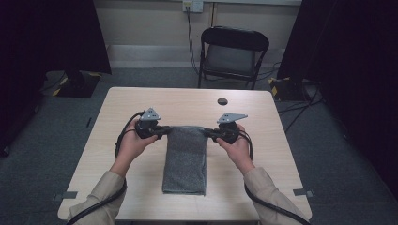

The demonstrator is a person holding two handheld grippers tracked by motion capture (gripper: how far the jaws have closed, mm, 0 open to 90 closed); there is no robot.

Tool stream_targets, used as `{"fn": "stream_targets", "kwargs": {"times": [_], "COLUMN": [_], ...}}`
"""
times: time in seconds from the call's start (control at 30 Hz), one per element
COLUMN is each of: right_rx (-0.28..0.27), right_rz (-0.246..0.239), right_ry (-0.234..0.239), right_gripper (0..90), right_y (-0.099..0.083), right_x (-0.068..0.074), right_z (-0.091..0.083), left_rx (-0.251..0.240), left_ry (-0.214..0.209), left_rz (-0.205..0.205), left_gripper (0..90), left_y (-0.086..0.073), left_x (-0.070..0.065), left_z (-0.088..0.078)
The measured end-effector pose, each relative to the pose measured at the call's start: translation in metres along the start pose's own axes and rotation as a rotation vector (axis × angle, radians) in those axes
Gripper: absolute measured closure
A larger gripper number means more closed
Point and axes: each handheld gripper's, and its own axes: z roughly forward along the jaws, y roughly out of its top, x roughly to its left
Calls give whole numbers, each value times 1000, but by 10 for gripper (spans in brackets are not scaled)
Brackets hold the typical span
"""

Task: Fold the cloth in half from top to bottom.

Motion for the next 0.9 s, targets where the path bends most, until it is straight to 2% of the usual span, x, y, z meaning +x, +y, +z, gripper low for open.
{"fn": "stream_targets", "kwargs": {"times": [0.13,0.37,0.5,0.67,0.87,0.9], "right_rx": [0,-19,-14,-12,22,26], "right_rz": [-15,-2,-23,-38,-56,-54], "right_ry": [22,51,58,93,127,134], "right_gripper": [869,866,868,869,870,870], "right_y": [-7,-15,-17,-22,-38,-41], "right_x": [8,15,20,31,45,47], "right_z": [-7,-18,-22,-26,-27,-27], "left_rx": [1,4,12,40,86,86], "left_ry": [-14,-23,-37,-50,-76,-82], "left_rz": [14,28,36,25,42,32], "left_gripper": [861,859,860,860,861,861], "left_y": [-1,-11,-19,-32,-55,-59], "left_x": [-7,-18,-26,-30,-46,-47], "left_z": [-5,-9,-12,-14,-16,-16]}}
